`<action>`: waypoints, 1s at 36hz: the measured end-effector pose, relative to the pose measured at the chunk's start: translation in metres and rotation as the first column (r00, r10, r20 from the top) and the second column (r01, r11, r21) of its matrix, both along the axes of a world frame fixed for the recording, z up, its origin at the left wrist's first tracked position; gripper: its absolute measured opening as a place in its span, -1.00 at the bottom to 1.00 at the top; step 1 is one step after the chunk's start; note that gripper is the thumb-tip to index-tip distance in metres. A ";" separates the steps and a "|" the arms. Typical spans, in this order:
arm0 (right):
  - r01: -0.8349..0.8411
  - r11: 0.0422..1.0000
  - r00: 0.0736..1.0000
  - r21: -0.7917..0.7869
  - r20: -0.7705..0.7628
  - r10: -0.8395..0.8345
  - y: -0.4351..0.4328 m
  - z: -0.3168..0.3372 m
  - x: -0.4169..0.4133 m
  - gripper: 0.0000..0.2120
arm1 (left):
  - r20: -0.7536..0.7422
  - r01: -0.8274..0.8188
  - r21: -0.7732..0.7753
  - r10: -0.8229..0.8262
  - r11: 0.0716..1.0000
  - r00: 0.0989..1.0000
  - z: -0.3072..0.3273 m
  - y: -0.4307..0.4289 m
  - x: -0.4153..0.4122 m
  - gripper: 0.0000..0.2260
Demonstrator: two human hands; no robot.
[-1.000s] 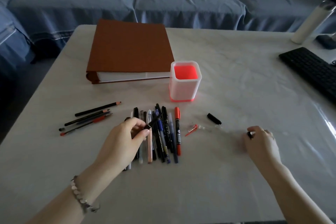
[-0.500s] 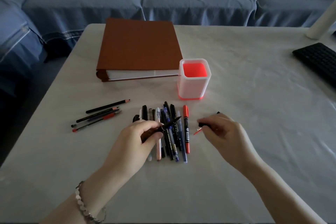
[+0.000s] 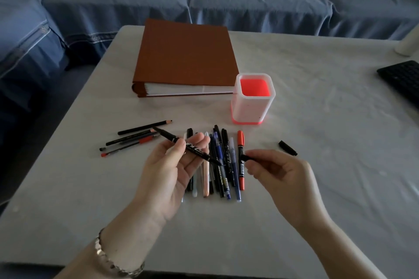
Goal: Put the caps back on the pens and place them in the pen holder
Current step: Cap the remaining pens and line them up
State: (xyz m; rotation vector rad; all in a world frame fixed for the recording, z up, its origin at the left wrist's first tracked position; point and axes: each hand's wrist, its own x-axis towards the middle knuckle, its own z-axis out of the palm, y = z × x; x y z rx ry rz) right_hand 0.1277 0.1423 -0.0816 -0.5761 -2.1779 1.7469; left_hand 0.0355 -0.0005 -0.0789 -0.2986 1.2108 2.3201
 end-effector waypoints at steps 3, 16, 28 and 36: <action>-0.014 0.999 1.000 0.045 -0.018 0.015 -0.004 0.003 -0.001 -0.71 | 0.017 -0.019 0.023 0.018 1.000 1.000 0.002 0.001 0.001 -0.78; -0.054 0.987 0.998 0.154 -0.022 0.058 -0.012 -0.001 -0.007 -0.68 | -0.005 -0.009 0.037 0.009 0.999 1.000 0.004 0.003 0.009 -0.79; -0.095 0.986 0.995 0.134 -0.007 0.097 -0.009 0.000 -0.004 -0.70 | 0.006 -0.041 0.080 0.041 0.996 0.999 0.002 0.003 0.011 -0.79; -0.090 0.991 0.996 0.101 -0.016 0.092 -0.010 -0.002 -0.002 -0.70 | 0.008 -0.055 0.094 0.055 0.994 0.998 0.002 0.005 0.013 -0.72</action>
